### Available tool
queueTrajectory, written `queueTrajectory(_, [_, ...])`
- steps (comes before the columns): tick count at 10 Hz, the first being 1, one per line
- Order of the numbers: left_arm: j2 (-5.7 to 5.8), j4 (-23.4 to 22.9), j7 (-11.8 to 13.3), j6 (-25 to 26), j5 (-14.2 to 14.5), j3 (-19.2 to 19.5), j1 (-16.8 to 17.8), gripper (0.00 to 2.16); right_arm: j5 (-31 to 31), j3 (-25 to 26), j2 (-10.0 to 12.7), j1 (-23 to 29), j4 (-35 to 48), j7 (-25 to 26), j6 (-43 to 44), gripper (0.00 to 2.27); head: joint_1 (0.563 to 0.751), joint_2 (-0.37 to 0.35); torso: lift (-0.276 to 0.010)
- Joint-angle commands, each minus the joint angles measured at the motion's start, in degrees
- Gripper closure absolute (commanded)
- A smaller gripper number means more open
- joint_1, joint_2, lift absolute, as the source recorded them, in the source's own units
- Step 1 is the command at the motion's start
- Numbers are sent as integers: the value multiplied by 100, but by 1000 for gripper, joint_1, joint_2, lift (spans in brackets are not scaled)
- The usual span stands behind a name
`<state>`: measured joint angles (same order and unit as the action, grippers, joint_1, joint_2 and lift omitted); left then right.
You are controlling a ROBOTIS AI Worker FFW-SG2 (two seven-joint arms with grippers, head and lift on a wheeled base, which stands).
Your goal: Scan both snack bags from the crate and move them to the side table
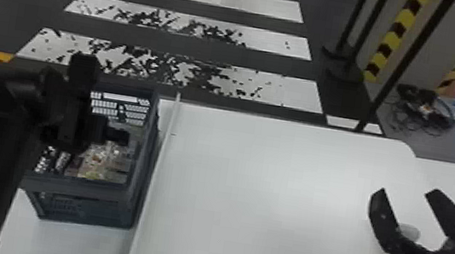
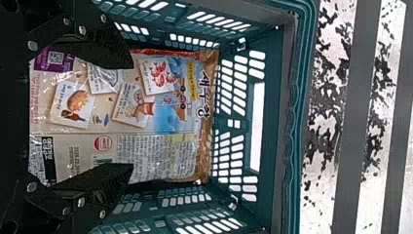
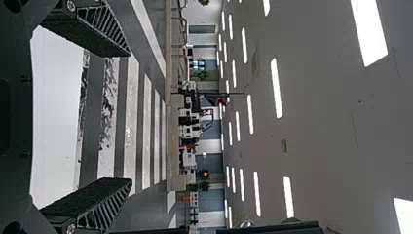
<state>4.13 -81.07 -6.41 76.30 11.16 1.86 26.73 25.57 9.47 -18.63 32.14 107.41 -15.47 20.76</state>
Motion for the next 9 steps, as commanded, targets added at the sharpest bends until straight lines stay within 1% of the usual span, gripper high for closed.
queueTrajectory(1, [-88,83,-1,-75,-35,-10,26,309,0,-24,0,-6,8,0,38,73,695,-77,-95])
queueTrajectory(6, [-176,575,52,-391,-167,-19,61,309,18,-33,0,108,34,-44,301,73,695,-88,-95])
queueTrajectory(9, [-176,874,149,-936,-220,-36,-27,279,71,2,0,231,69,-150,512,70,695,-89,-95])
